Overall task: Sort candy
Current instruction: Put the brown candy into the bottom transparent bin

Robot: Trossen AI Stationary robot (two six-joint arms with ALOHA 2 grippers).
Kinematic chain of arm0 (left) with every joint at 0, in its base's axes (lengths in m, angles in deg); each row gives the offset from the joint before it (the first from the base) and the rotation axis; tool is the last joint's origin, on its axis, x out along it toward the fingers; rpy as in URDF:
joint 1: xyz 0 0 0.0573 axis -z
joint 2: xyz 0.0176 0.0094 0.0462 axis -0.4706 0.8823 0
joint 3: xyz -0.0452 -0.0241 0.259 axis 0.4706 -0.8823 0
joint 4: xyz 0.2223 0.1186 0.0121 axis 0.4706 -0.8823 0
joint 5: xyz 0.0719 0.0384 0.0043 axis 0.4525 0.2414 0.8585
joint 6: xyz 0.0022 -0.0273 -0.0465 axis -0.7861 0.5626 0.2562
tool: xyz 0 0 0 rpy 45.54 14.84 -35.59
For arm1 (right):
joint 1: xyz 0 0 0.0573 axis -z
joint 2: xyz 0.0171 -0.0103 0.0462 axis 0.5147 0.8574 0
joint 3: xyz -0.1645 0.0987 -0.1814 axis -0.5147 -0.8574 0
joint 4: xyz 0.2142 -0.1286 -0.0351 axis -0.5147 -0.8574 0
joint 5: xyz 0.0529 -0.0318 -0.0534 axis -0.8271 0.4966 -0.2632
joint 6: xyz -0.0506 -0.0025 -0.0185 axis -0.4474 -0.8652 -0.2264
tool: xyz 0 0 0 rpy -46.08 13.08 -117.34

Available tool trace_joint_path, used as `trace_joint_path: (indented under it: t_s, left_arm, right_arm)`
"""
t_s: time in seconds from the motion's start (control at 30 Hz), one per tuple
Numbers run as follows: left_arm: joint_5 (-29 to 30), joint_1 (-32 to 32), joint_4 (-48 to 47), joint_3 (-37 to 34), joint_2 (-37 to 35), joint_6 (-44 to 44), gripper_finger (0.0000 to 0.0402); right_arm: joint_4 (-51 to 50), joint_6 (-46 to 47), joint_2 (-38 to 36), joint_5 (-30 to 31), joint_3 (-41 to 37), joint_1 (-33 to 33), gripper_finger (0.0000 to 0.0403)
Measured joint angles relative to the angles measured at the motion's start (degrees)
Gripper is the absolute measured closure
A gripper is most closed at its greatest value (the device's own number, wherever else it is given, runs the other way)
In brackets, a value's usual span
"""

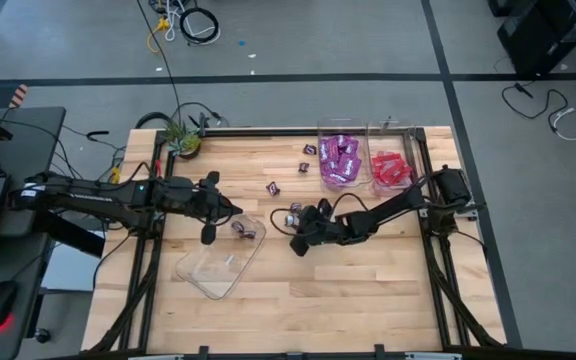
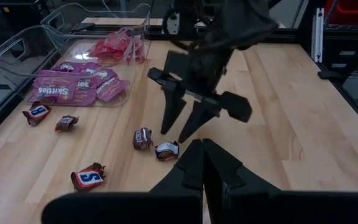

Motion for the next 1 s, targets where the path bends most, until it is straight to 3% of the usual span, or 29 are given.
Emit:
trace_joint_path:
  t_s: [0.17,0.3,0.57,0.8,1.0]
  left_arm:
    - [0.0,0.0,-0.1,0.0,0.0,0.0,0.0400]
    - [0.0,0.2,-0.3,0.0,0.0,0.0,0.0400]
    - [0.1,0.7,-0.3,0.0,0.0,0.0,0.0400]
    - [0.1,0.8,-0.3,0.0,0.0,0.0,0.0400]
    - [0.1,0.8,-0.3,0.0,0.0,0.0,0.0400]
  right_arm:
    - [3.8,0.5,3.3,-4.4,0.0,1.3,0.0244]
    - [6.5,0.3,5.4,-3.4,0.1,1.5,0.0261]
    - [7.4,-8.0,4.7,0.6,-0.1,0.7,0.0392]
    - [7.1,-4.3,4.2,-0.6,0.0,0.7,0.0362]
    - [10.5,-0.8,3.9,-0.8,0.0,0.7,0.0294]
